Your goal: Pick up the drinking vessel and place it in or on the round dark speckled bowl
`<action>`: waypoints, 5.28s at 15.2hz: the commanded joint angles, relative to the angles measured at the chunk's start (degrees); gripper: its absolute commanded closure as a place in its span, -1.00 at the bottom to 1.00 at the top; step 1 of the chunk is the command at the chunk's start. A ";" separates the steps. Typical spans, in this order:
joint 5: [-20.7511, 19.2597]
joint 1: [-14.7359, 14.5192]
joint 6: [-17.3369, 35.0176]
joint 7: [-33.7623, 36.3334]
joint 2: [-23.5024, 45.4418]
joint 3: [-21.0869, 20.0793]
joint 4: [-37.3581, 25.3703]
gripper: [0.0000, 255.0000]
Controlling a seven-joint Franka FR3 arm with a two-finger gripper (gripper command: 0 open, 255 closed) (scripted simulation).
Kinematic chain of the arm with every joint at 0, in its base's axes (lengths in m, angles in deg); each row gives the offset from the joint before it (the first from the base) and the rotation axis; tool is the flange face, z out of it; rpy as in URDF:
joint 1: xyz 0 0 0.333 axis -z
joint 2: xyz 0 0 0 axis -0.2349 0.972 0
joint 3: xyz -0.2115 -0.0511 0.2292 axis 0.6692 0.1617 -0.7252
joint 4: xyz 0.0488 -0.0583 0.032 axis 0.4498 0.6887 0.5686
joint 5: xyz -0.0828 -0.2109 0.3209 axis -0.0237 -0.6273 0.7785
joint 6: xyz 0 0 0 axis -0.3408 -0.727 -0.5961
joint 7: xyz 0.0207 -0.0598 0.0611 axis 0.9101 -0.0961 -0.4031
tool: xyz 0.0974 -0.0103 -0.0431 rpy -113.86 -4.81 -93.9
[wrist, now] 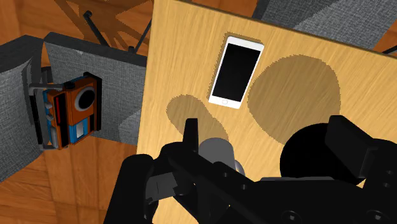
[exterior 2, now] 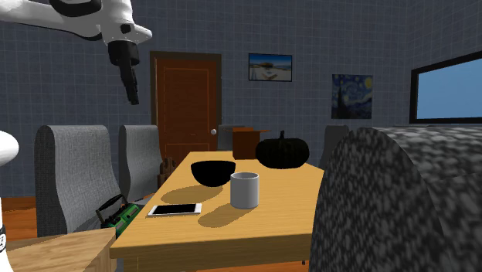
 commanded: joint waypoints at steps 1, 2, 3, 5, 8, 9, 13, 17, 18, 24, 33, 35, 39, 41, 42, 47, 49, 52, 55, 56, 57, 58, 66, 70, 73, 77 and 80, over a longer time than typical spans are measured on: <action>0.00 0.00 0.00 0.00 0.00 0.00 0.00 -1.00; -0.13 0.02 1.48 -0.59 1.87 0.31 -0.20 -1.00; -0.24 0.03 2.93 -1.18 3.78 0.61 -0.48 -1.00; -0.42 0.06 5.69 -2.35 7.71 1.17 -1.27 -1.00; -0.56 0.05 9.49 -4.07 13.86 1.97 -3.05 -1.00; -0.58 0.04 10.65 -4.64 15.96 2.22 -3.80 -1.00; -0.45 0.00 14.72 -6.93 24.56 3.09 -7.56 -1.00; -0.05 -0.04 17.80 -9.19 33.38 3.76 -12.52 -1.00; 0.08 -0.03 18.40 -9.74 35.61 3.89 -13.94 -1.00; 1.02 0.22 20.60 -12.93 49.22 4.25 -24.14 -1.00; 1.98 1.04 18.81 -16.66 71.02 3.75 -45.92 -1.00; 2.00 1.07 19.22 -16.78 72.17 3.70 -46.60 -1.00; 2.07 1.03 21.63 -16.82 73.43 3.65 -45.44 -1.00; 2.11 1.01 23.13 -16.85 74.32 3.61 -44.83 -1.00; 2.11 1.01 23.14 -16.85 74.31 3.61 -44.82 -1.00; 2.11 1.01 23.13 -16.85 74.32 3.61 -44.83 -1.00; 2.11 1.01 23.13 -16.85 74.32 3.61 -44.83 -1.00; 2.11 1.01 23.13 -16.85 74.32 3.61 -44.83 1.00; 2.11 1.01 23.12 -16.85 74.32 3.61 -44.84 1.00; 2.11 1.01 23.12 -16.85 74.32 3.61 -44.84 1.00; 2.11 1.01 23.12 -16.85 74.32 3.61 -44.84 1.00; 2.11 1.01 23.12 -16.85 74.32 3.61 -44.84 1.00; 1.98 1.00 18.72 -16.66 72.44 3.67 -47.36 1.00; 1.91 1.01 16.06 -16.55 71.63 3.70 -49.21 1.00; 1.86 1.02 14.02 -16.46 71.11 3.71 -50.74 1.00; 1.81 1.03 11.19 -16.36 70.65 3.73 -53.11 1.00; 1.78 1.05 9.00 -16.28 70.44 3.74 -55.09 1.00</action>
